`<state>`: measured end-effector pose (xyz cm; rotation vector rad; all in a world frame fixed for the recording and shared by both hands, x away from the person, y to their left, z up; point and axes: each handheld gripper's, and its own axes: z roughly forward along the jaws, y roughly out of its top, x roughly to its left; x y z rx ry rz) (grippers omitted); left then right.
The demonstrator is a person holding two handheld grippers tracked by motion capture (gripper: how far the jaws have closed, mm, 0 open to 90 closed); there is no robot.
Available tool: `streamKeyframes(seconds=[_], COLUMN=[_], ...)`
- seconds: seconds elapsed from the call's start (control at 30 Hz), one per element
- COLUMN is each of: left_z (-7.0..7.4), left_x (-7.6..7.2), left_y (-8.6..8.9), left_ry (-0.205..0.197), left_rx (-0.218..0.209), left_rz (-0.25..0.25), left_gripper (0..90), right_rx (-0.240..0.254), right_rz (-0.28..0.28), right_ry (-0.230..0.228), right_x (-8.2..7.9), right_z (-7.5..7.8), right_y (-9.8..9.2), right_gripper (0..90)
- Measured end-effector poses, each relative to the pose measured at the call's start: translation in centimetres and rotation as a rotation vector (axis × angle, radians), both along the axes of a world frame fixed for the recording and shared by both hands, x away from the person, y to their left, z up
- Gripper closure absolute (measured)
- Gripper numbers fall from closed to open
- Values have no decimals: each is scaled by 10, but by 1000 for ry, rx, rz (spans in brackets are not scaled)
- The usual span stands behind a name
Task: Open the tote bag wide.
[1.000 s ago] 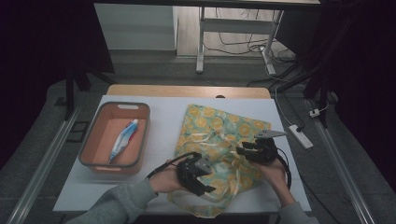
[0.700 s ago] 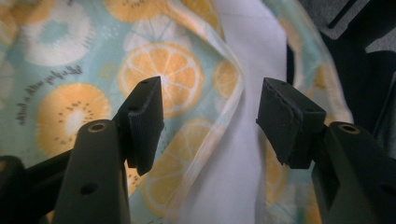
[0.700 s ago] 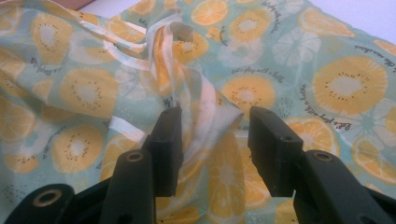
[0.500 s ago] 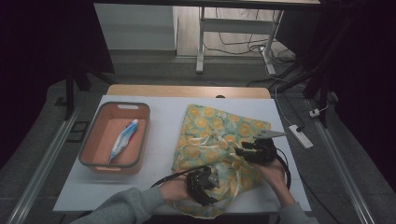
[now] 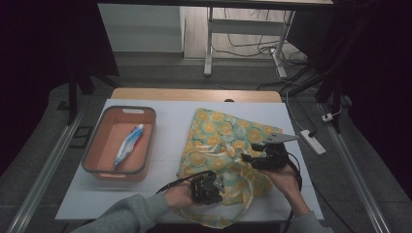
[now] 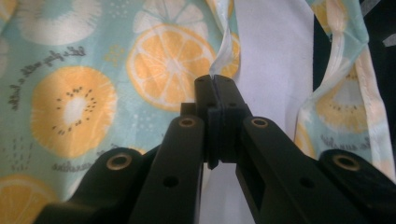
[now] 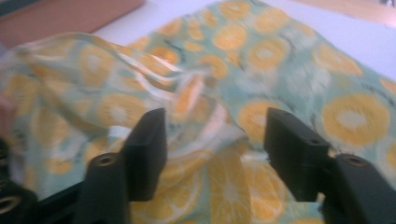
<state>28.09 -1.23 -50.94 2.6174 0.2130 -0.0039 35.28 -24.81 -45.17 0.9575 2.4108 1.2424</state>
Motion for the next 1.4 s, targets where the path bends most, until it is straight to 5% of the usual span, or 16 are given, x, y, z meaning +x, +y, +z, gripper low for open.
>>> streamKeyframes(seconds=[0.17, 0.33, 0.57, 0.7, 0.8, 0.93, 1.23, 1.4], left_z=[11, 19, 21, 22, 25, 28, 33, 31], left_x=[2, 1, 0, 1, 1, 0, -5, -11], left_y=[15, 30, 42, 47, 51, 57, 74, 80], left_ry=[15, 19, 25, 31, 34, 32, 50, 56], left_rx=[-52, -95, -109, -121, -130, -142, -175, -166], left_rz=[-7, 2, 5, 9, 16, 19, 19, 9], left_gripper=[888, 888, 888, 888, 888, 888, 888, 888], right_rx=[-71, -146, -250, -323, -355, -294, -187, -121], right_rz=[93, 179, 380, 416, 374, 296, 181, 37], right_ry=[-11, 21, 98, 113, 109, 95, -22, -69], right_x=[-5, 6, 20, 22, 26, 35, 47, 63], right_z=[16, 9, -24, -42, -48, -43, -10, -7], right_y=[29, 60, 117, 127, 126, 115, 91, 73], right_gripper=[240, 196, 237, 310, 561, 877, 897, 898])
